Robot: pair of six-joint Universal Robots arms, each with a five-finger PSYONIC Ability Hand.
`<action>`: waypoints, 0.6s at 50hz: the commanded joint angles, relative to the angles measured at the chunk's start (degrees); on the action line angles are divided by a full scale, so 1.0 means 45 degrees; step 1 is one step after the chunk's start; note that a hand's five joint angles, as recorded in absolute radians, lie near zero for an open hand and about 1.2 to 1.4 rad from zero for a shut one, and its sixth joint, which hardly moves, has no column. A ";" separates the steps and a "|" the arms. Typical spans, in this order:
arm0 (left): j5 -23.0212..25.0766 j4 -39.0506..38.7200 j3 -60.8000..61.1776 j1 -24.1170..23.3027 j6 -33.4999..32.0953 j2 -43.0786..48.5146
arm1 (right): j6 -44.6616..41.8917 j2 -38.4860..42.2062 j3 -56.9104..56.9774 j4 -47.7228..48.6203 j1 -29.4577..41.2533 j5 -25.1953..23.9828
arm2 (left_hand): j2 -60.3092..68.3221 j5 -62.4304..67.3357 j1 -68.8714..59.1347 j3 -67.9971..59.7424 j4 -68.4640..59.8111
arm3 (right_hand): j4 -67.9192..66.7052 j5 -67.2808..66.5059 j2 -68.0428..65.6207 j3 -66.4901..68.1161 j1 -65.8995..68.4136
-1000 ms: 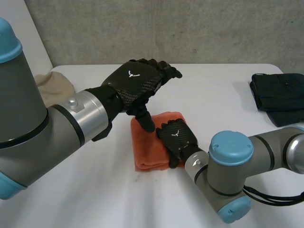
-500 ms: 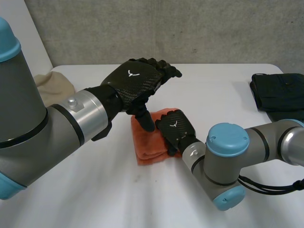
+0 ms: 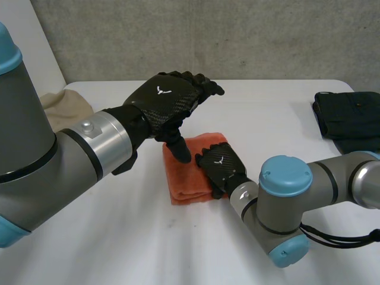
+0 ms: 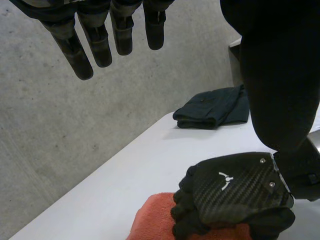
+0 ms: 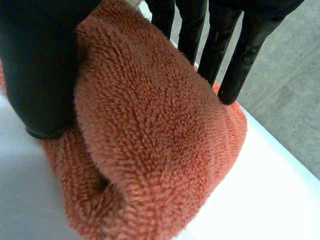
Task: Fold the laundry.
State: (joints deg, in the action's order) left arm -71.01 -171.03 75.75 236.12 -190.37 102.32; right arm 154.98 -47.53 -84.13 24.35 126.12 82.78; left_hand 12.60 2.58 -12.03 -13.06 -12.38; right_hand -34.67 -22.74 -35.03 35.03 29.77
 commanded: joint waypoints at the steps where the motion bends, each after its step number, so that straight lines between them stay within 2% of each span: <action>1: -0.0001 0.0000 0.0003 0.0008 -0.0001 -0.0004 | -0.0026 0.0308 0.0511 -0.0021 0.0020 0.0022 | -0.0081 -0.0076 -0.0044 0.0183 0.0033 | -0.5591 -0.6020 -0.5511 0.5510 0.6679; 6: -0.0001 0.0000 -0.0017 0.0067 0.0019 -0.0004 | -0.0045 0.0288 0.0940 -0.0060 0.0020 0.0022 | -0.0081 -0.0076 -0.0044 0.0183 0.0033 | -1.0069 -1.0498 -0.9989 0.9988 1.1157; 13: -0.0001 0.0000 -0.0017 0.0145 0.0019 -0.0023 | -0.0045 0.0230 0.1429 -0.0099 -0.0214 0.0022 | -0.0118 -0.0113 -0.0007 0.0220 0.0070 | -1.0074 -1.0503 -0.9994 0.9993 1.1161; 17: -0.0001 0.0019 0.0003 0.0223 0.0019 -0.0082 | -0.0376 -0.0024 0.1235 -0.0118 -0.1364 -0.0134 | -0.0081 -0.0076 -0.0044 0.0183 0.0033 | -1.0074 -1.0503 -0.9994 0.9993 1.1161; 21: -0.0001 0.0000 0.0022 0.0301 0.0019 -0.0180 | -0.1487 -0.0551 0.0981 -0.0294 -0.2809 -0.0446 | -0.0118 -0.0114 -0.0007 0.0220 0.0071 | -1.0074 -1.0503 -0.9994 0.9993 1.1161; 25: -0.0001 0.0000 0.0003 0.0301 0.0019 -0.0180 | -0.2855 -0.0727 0.0883 -0.0431 -0.4391 -0.1616 | -0.0118 -0.0114 -0.0007 0.0220 0.0071 | -1.0074 -1.0503 -0.9994 0.9993 1.1161; 30: 0.0019 0.0000 0.0003 0.0321 0.0019 -0.0180 | -0.4282 -0.0591 0.1409 -0.0801 -0.6150 -0.4213 | -0.0156 -0.0151 0.0031 0.0258 0.0108 | -1.0074 -1.0503 -0.9994 0.9993 1.1161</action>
State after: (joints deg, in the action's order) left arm -71.00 -171.03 75.78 237.50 -190.28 101.51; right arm 142.89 -50.55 -79.73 22.41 107.03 75.39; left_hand 12.60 2.58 -12.03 -13.06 -12.38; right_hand -67.52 -49.89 -66.01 63.96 49.61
